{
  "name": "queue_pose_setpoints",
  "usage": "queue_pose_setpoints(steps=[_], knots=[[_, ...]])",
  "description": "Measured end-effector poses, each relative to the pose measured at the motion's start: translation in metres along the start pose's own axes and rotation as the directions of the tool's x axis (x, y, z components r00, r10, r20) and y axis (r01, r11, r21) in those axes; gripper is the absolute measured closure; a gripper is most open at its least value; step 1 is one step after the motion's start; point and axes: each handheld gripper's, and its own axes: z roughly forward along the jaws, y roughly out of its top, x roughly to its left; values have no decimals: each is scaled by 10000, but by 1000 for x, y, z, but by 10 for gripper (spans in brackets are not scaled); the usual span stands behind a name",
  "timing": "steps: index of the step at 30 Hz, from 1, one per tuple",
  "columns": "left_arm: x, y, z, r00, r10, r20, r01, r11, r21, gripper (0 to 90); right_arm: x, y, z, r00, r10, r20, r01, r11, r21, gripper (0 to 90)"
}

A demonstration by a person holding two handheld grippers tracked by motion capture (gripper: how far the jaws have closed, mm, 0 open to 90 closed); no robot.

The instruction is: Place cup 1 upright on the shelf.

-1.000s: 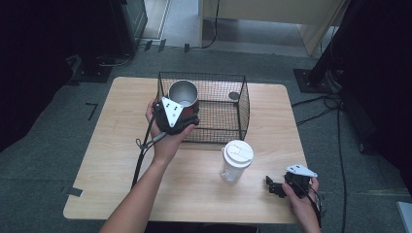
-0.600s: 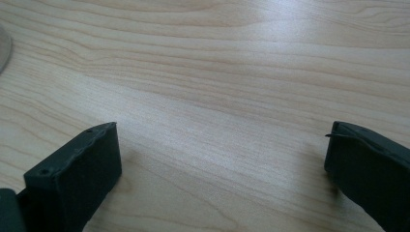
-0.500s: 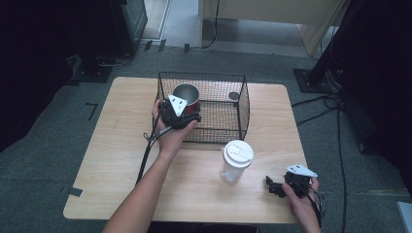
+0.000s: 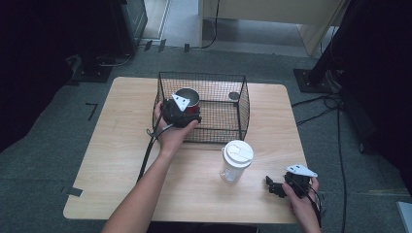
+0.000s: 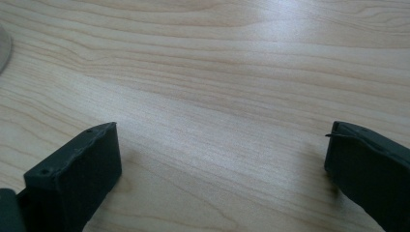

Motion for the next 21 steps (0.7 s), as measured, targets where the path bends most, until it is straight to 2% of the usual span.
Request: queue_pose_setpoints(steps=[4, 9, 10, 12, 13, 14, 21], knots=[[1, 1, 5, 10000, 62, -77, -59, 9989, 463, 83, 0, 0, 0, 10000, -2, 2, 2, 10000, -1, 0], [2, 3, 8, 9999, 111, 61, -115, 9968, 795, 82, 0, 0, 0, 10000, -3, -2, 3, 10000, -2, 0], [2, 4, 9, 9999, 100, 103, -111, 9932, 1158, 82, 0, 0, 0, 10000, -4, -3, 4, 10000, -2, 0], [2, 4, 9, 9999, 86, 118, -101, 9910, 1336, 82, 0, 0, 0, 10000, -2, -4, 2, 10000, -2, 0], [2, 5, 11, 9998, 185, 114, -202, 9859, 1662, 82, 0, 0, 0, 10000, -3, -3, 3, 10000, -2, 0], [2, 5, 12, 9995, 273, 140, -293, 9836, 1778, 82, 0, 0, 0, 10000, -4, -2, 4, 10000, -2, 0], [3, 8, 14, 9988, 330, 367, -401, 9764, 2124, 81, 0, 0, 0, 10000, -4, -4, 4, 10000, -2, 0]])
